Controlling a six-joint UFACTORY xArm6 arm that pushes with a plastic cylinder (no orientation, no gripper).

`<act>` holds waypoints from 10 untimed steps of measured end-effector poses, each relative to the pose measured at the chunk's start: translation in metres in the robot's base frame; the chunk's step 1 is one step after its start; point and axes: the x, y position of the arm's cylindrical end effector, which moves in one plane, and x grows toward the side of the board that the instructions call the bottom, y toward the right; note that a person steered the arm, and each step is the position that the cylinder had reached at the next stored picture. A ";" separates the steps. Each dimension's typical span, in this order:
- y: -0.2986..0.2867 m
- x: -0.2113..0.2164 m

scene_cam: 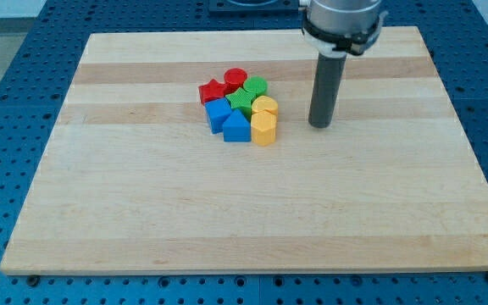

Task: Slide the yellow hexagon to the center left of the board

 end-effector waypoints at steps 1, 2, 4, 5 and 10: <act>-0.016 -0.026; -0.045 -0.030; -0.089 0.034; -0.097 0.064; -0.081 0.122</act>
